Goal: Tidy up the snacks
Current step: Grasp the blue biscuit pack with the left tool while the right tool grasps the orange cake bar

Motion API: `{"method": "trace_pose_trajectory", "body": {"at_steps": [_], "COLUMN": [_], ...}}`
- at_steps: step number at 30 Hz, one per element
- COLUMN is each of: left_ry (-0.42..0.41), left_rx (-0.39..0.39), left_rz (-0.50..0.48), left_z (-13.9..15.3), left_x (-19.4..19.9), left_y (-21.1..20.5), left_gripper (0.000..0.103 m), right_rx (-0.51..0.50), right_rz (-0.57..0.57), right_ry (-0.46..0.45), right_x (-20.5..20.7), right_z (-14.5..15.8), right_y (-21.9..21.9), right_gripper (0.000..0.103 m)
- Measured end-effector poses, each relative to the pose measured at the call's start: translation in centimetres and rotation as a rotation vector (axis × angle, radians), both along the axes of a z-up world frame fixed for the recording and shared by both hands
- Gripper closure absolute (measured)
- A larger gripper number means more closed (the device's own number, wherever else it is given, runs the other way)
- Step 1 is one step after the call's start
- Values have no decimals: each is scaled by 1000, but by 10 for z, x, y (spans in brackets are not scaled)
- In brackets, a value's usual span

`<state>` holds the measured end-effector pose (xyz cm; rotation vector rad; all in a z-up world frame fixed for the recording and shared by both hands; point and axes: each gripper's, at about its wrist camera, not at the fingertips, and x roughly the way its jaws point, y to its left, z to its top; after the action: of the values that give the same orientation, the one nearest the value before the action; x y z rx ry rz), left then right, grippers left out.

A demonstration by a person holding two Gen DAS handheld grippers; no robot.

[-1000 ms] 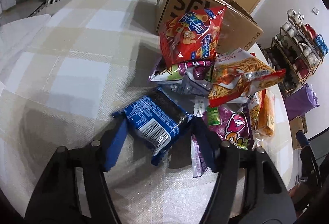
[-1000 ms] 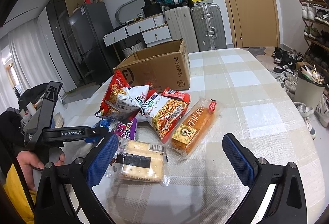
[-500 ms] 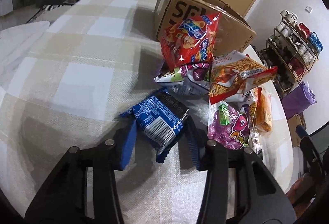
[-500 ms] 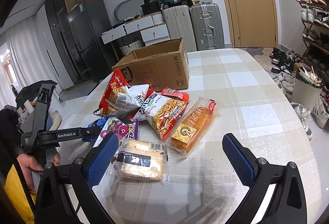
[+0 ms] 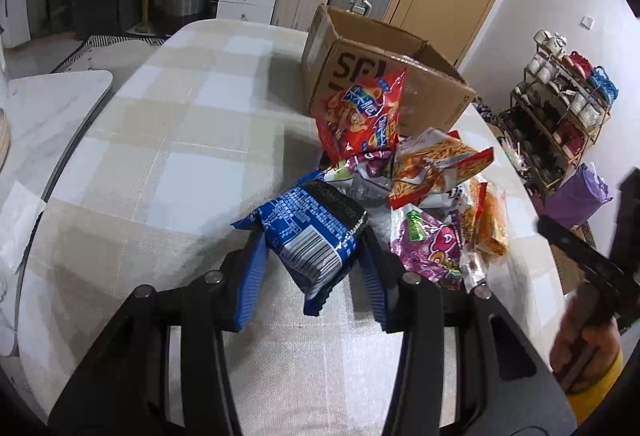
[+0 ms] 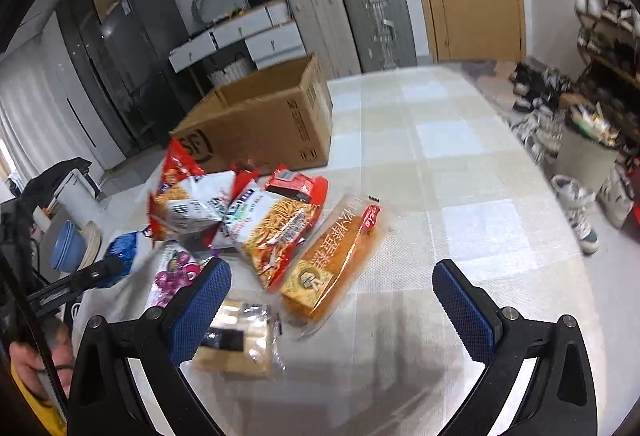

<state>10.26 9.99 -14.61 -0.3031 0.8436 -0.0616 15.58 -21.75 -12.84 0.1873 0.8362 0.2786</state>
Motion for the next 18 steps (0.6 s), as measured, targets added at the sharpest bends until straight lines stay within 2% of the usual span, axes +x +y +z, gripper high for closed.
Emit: {"method": "trace_pose_trajectory", "body": {"at_steps": [5,7,8,9,13,16,18], "left_ry": [5,6,4,3,1,9,10], "left_rx": [-18,-21,-21,-20,-20,-23,-25], "left_rz": [-2,-4,-4,-4,-3,5,10], "left_z": [0,0,1,1,2,0,0], "left_x": [-2,-2,-3,-3,-3,-2,-2], "left_y": [4,5,5,6,6,8,8], "left_gripper": [61,61,61,61,61,61,61], "right_rx": [-38,-71,-77,-88,-96,-137,-115], "right_rz": [35,41,51,56,63,90,105], "right_ry": [61,86,103,120,139,127,135], "right_x": [28,38,43,47,53,51,50], "right_z": [-20,-29,-34,-38,-49,-48,-49], "right_y": [13,21,24,27,34,39,37], "right_gripper": [1,12,21,27,32,45,52]}}
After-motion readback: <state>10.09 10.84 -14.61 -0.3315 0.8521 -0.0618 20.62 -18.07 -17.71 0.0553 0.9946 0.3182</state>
